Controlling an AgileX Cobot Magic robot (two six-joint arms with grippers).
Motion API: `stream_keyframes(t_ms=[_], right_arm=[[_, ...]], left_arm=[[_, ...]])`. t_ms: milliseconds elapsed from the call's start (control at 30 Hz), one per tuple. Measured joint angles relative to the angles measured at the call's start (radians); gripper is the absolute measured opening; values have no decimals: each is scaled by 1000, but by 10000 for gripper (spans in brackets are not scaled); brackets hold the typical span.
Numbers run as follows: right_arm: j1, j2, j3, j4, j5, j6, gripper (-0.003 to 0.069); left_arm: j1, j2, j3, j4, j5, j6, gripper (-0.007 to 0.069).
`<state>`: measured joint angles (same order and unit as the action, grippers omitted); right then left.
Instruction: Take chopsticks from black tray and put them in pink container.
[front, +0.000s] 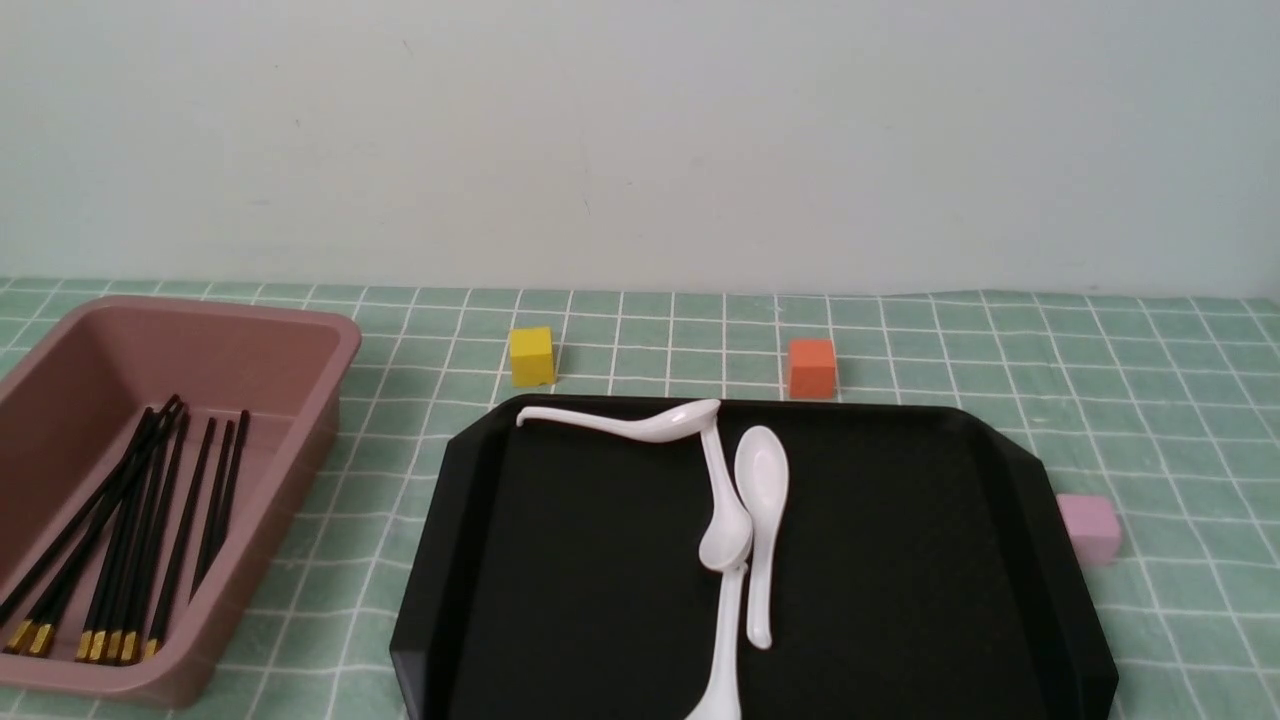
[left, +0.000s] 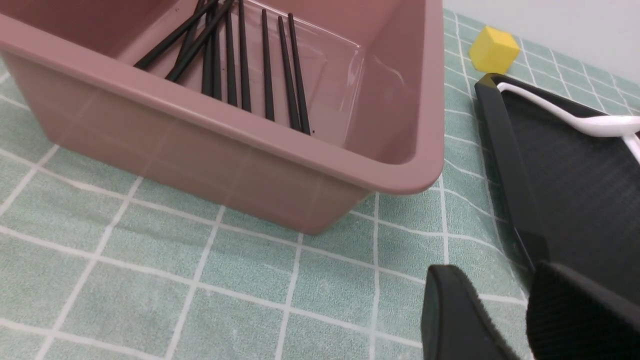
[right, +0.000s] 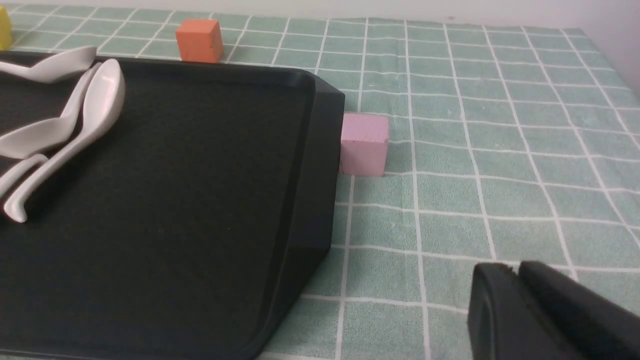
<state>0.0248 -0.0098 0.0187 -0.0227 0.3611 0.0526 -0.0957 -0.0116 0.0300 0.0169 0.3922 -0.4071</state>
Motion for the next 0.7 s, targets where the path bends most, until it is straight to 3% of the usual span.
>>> stream_keyframes(t_ms=[700], right_arm=[[0, 0, 0, 0, 1, 0, 90]], left_arm=[[0, 0, 0, 0, 0, 0, 239]])
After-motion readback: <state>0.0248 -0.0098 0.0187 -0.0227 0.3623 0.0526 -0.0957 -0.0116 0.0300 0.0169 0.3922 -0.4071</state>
